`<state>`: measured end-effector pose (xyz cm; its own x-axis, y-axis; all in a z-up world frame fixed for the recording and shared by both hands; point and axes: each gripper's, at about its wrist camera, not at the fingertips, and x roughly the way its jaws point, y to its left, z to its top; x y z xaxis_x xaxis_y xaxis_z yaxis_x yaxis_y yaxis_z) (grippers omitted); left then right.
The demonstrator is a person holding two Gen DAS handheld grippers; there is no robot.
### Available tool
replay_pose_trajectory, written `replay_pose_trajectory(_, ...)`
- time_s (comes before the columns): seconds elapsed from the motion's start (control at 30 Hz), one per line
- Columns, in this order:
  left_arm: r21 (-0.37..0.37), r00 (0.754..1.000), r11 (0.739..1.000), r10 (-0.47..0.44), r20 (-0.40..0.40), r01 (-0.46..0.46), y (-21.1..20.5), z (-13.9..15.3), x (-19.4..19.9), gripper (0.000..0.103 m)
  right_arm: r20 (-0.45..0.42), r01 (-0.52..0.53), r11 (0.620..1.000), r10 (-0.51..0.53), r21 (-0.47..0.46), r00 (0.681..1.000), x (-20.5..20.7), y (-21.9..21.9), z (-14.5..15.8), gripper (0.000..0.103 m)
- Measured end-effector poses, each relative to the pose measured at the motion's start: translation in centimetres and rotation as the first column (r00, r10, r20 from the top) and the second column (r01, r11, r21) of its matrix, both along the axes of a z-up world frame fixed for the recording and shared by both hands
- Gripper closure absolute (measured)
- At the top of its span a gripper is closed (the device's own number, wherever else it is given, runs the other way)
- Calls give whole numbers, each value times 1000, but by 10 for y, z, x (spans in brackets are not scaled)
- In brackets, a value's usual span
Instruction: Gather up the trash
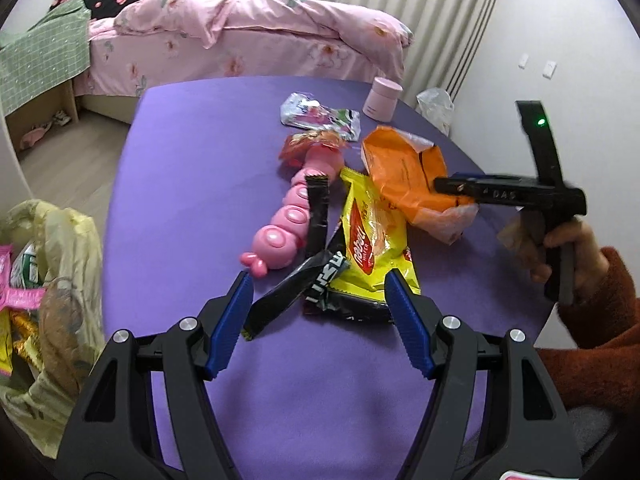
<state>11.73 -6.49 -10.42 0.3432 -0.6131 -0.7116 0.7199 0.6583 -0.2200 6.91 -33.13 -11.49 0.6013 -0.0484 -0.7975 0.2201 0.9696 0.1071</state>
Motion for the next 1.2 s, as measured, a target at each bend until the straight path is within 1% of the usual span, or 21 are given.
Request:
replay_pose_trajectory(0.03,16,1000,1000,-1,6,1,-4,-2,1,39,0,18,1000,-18,-20,1000,-5,-7,2,42)
replay_pose_trajectory(0.1,60,1000,998,15,19,-17,-11,-6,7,39,19,31,999,-31,5,999,-16,-16,7,42)
replay_pose_trajectory(0.13,72,1000,997,23,16,-24,-13,-8,10,42,36,34,999,-35,28,999,-22,-19,11,42)
replay_pose_trajectory(0.17,74,1000,997,27,3,-27,-14,-10,14,50,47,33,999,-35,36,998,-25,-20,14,42)
replay_pose_trajectory(0.23,71,998,997,22,-52,-18,-15,-16,20,54,83,19,999,-22,41,996,-36,-17,24,42)
replay_pose_trajectory(0.3,71,998,997,14,-59,-9,-16,-18,19,61,114,6,999,-11,49,993,-43,-8,31,42)
replay_pose_trajectory(0.33,74,998,997,4,-65,0,-16,-18,17,70,128,0,998,-8,61,992,-45,-5,35,42)
replay_pose_trajectory(0.4,77,998,997,12,-63,-7,-13,-19,13,78,158,-27,994,9,107,987,-49,6,40,42)
replay_pose_trajectory(0.47,64,998,998,29,-54,-25,-5,-14,10,95,179,-89,984,61,155,982,-51,22,43,42)
replay_pose_trajectory(0.53,52,997,997,61,-37,-59,5,-7,9,96,182,-178,968,146,179,972,-53,48,46,42)
replay_pose_trajectory(0.6,29,994,994,103,-32,-102,19,0,11,96,154,-267,939,237,218,959,-54,72,42,42)
replay_pose_trajectory(0.7,0,987,988,157,-28,-157,40,6,13,96,100,-321,895,306,309,947,-47,92,26,42)
replay_pose_trajectory(0.73,-10,985,985,170,-35,-171,46,7,14,96,79,-320,892,312,318,947,-44,96,20,42)
replay_pose_trajectory(0.8,-17,982,982,185,-37,-186,53,7,14,96,38,-297,910,299,289,954,-33,104,12,42)
replay_pose_trajectory(0.9,-29,978,979,201,-48,-203,61,6,16,95,25,-256,929,259,268,966,-12,104,5,42)
replay_pose_trajectory(0.93,-37,977,978,203,-59,-205,63,5,17,91,29,-243,934,244,261,969,-5,102,4,42)
replay_pose_trajectory(0.97,-41,977,978,204,-67,-207,64,4,18,84,30,-230,940,230,251,973,0,101,3,42)
replay_pose_trajectory(1.07,-70,979,979,185,-88,-191,65,3,19,70,21,-216,954,216,208,976,18,103,-5,57)
replay_pose_trajectory(1.13,-87,985,984,149,-91,-157,59,4,15,61,16,-247,960,247,131,969,24,107,-6,75)
replay_pose_trajectory(1.17,-91,987,986,131,-89,-139,55,4,13,57,13,-256,960,256,113,966,26,107,-6,80)
replay_pose_trajectory(1.2,-93,991,989,105,-84,-113,50,4,11,56,8,-266,956,267,124,964,25,103,-8,84)
